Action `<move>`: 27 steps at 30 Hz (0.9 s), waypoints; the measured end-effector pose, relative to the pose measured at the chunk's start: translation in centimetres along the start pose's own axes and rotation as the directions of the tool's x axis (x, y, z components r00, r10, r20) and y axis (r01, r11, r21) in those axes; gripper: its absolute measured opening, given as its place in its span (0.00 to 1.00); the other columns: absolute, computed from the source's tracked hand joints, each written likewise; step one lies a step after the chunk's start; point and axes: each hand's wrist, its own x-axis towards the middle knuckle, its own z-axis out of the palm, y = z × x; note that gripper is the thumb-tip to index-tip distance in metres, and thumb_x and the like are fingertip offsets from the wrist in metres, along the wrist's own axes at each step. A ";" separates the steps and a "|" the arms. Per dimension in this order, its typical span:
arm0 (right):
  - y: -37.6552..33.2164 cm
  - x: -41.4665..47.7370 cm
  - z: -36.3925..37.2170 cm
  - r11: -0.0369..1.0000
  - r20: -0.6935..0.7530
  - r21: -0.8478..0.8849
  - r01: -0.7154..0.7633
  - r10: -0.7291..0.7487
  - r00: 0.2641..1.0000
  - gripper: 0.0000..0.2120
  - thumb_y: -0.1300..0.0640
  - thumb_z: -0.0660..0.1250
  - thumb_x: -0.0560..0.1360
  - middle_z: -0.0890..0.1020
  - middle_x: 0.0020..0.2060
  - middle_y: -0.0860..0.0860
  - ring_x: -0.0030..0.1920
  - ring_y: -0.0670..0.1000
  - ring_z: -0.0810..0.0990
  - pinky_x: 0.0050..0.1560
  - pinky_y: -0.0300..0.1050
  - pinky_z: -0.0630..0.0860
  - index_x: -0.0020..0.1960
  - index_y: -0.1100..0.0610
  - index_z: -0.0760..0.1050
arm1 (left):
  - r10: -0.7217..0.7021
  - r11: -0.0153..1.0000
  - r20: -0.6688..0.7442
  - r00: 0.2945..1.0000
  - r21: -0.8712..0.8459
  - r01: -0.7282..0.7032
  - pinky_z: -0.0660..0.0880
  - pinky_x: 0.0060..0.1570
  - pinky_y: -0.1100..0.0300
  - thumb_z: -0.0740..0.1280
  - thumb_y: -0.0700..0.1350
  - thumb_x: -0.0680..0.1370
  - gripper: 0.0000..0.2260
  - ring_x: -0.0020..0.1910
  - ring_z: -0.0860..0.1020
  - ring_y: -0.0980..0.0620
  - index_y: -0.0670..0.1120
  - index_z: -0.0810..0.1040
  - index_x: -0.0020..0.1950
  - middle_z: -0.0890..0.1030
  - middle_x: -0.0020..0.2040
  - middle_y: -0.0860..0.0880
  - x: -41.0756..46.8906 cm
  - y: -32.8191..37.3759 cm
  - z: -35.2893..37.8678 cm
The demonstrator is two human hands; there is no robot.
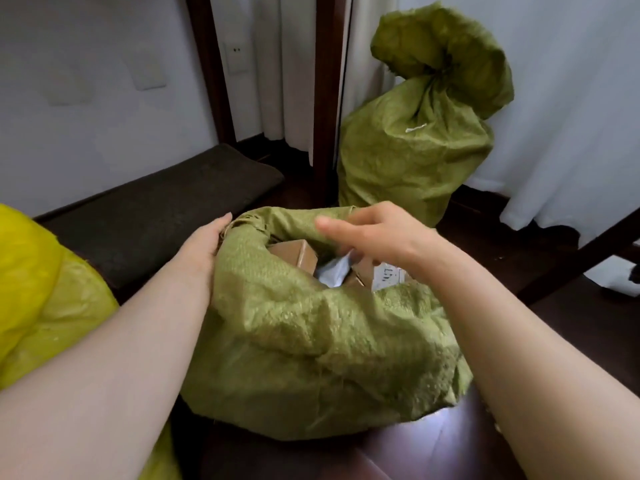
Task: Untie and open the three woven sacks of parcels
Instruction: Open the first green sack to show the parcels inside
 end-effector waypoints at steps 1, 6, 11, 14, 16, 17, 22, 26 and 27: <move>-1.3 -0.5 0.7 0.998 0.222 -0.059 -0.007 0.020 0.975 0.39 0.27 0.67 0.61 0.81 0.55 0.50 0.55 0.53 0.80 0.56 0.47 0.76 0.61 0.54 0.77 | -0.021 1.000 0.031 0.999 0.024 0.020 0.75 0.32 0.61 0.65 0.48 0.77 0.10 0.30 0.79 0.50 0.42 0.79 0.47 0.81 0.29 0.46 -0.5 0.0 0.0; -1.7 -0.6 6.2 0.878 0.312 -0.462 0.124 0.030 0.950 0.33 0.48 0.76 0.64 0.77 0.56 0.50 0.59 0.56 0.76 0.56 0.50 0.75 0.64 0.55 0.69 | 0.342 0.758 -0.208 0.916 0.638 -0.138 0.74 0.55 0.54 0.72 0.45 0.72 0.20 0.60 0.75 0.44 0.40 0.75 0.62 0.77 0.59 0.41 -1.4 0.1 -0.4; -2.0 0.1 5.3 0.899 -0.185 -0.433 0.061 -0.155 0.970 0.09 0.62 0.61 0.72 0.70 0.39 0.48 0.49 0.57 0.76 0.36 0.45 0.64 0.45 0.53 0.62 | 0.362 0.201 -0.057 0.930 0.979 -0.019 0.76 0.52 0.51 0.46 0.77 0.68 0.42 0.49 0.79 0.41 0.42 0.77 0.54 0.79 0.51 0.42 -7.2 1.1 1.4; -3.5 -0.3 5.3 0.871 -0.272 -0.475 0.126 -0.281 0.920 0.09 0.65 0.60 0.72 0.72 0.40 0.50 0.49 0.58 0.77 0.35 0.47 0.62 0.48 0.55 0.63 | 0.038 0.634 0.042 0.998 0.772 -0.057 0.81 0.41 0.55 0.52 0.76 0.67 0.36 0.42 0.82 0.44 0.45 0.73 0.50 0.79 0.47 0.45 -9.7 0.7 3.6; -4.1 -0.5 5.9 0.847 -0.174 -0.489 0.209 -0.330 0.928 0.12 0.63 0.62 0.72 0.77 0.47 0.52 0.52 0.57 0.77 0.37 0.47 0.64 0.54 0.56 0.67 | -0.025 0.871 0.078 0.997 0.490 -0.016 0.80 0.30 0.58 0.62 0.68 0.72 0.28 0.39 0.82 0.46 0.43 0.76 0.54 0.81 0.45 0.43 -9.3 0.1 4.0; -4.3 -0.7 5.9 0.845 -0.093 -0.485 0.225 -0.306 0.948 0.12 0.60 0.63 0.72 0.78 0.49 0.52 0.52 0.57 0.77 0.38 0.47 0.66 0.55 0.57 0.69 | -0.031 0.927 0.060 0.998 0.375 0.006 0.78 0.26 0.59 0.65 0.60 0.75 0.22 0.37 0.81 0.46 0.43 0.77 0.57 0.80 0.44 0.43 -8.7 -0.4 3.8; -3.9 -2.5 0.4 0.986 -0.118 -0.150 -0.078 0.060 0.991 0.24 0.37 0.60 0.74 0.80 0.35 0.50 0.42 0.52 0.80 0.39 0.45 0.73 0.40 0.56 0.79 | -0.135 0.935 0.097 0.986 -0.317 0.160 0.77 0.49 0.43 0.60 0.46 0.80 0.18 0.55 0.77 0.39 0.41 0.67 0.69 0.74 0.62 0.38 -6.2 -1.1 1.8; -1.3 -3.6 -3.5 0.714 -0.059 -0.520 -0.469 0.518 0.853 0.40 0.28 0.44 0.73 0.81 0.30 0.55 0.24 0.54 0.81 0.33 0.44 0.70 0.48 0.62 0.78 | -0.112 0.882 0.161 0.981 -0.439 0.172 0.65 0.65 0.41 0.56 0.48 0.82 0.20 0.66 0.71 0.39 0.41 0.63 0.72 0.70 0.68 0.38 -6.6 -0.7 1.9; -0.4 -3.7 -3.3 0.691 0.051 -0.505 -0.517 0.622 0.781 0.44 0.27 0.43 0.72 0.81 0.33 0.59 0.20 0.55 0.80 0.29 0.43 0.71 0.59 0.64 0.75 | -0.114 0.874 0.174 0.978 -0.450 0.182 0.64 0.66 0.41 0.55 0.48 0.82 0.20 0.67 0.70 0.39 0.40 0.63 0.72 0.70 0.69 0.38 -6.7 -0.8 2.2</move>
